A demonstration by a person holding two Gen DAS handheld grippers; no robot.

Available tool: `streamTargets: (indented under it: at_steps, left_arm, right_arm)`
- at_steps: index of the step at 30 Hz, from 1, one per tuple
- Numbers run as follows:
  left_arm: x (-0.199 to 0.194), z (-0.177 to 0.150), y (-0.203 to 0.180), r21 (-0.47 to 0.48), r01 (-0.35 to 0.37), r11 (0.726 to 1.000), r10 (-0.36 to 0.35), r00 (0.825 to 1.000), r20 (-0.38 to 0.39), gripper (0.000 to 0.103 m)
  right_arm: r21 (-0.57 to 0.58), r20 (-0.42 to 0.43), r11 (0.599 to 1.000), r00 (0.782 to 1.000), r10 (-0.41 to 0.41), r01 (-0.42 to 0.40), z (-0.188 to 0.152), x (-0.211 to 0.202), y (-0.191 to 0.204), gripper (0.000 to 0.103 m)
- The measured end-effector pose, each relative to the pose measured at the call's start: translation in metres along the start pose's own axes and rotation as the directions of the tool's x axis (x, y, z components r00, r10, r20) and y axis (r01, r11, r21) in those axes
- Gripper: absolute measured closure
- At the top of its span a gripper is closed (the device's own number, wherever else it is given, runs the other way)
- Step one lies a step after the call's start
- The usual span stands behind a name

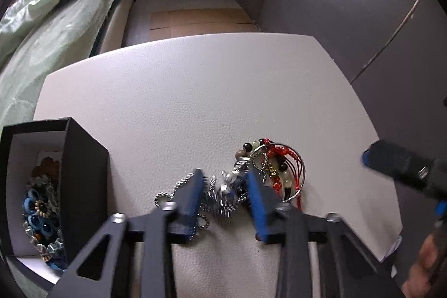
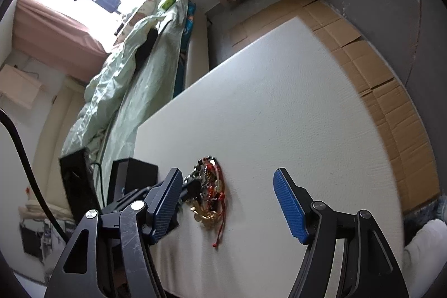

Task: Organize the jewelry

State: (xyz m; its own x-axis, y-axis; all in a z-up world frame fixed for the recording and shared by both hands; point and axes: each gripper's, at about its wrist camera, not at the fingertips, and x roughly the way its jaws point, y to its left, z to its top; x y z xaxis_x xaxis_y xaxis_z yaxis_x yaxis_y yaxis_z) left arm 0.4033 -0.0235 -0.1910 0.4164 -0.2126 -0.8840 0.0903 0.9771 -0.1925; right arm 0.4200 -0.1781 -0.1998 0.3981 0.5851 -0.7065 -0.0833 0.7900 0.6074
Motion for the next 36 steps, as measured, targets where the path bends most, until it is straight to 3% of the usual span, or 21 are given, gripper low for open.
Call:
streamTargets:
  at_steps: [2, 10, 21, 25, 36]
  left_arm:
    - [-0.003, 0.000, 0.006, -0.030, 0.036, 0.999, -0.037, 0.999, -0.005, 0.088]
    - [-0.029, 0.001, 0.018, -0.083, 0.085, 0.993, -0.080, 0.995, 0.061, 0.088]
    - [-0.065, -0.002, 0.027, -0.112, 0.144, 0.983, -0.127, 0.981, 0.147, 0.088]
    - [-0.077, -0.005, 0.029, -0.120, 0.157, 0.980, -0.135, 0.975, 0.178, 0.088]
    - [-0.118, -0.014, 0.050, -0.166, 0.214, 0.963, -0.161, 0.945, 0.285, 0.088]
  right_arm:
    - [-0.004, -0.022, 1.000, 1.000, 0.008, -0.008, 0.000, 0.010, 0.003, 0.036]
    - [0.011, -0.097, 0.999, 0.994, 0.044, -0.043, -0.007, 0.040, 0.008, 0.066]
    - [-0.011, -0.135, 1.000, 0.991, 0.002, -0.004, -0.012, 0.061, 0.021, 0.076]
    - [-0.021, -0.132, 1.000, 0.991, -0.022, 0.020, -0.012, 0.065, 0.025, 0.094]
    - [-0.098, -0.037, 0.994, 0.999, 0.036, -0.039, -0.015, 0.035, 0.050, 0.099]
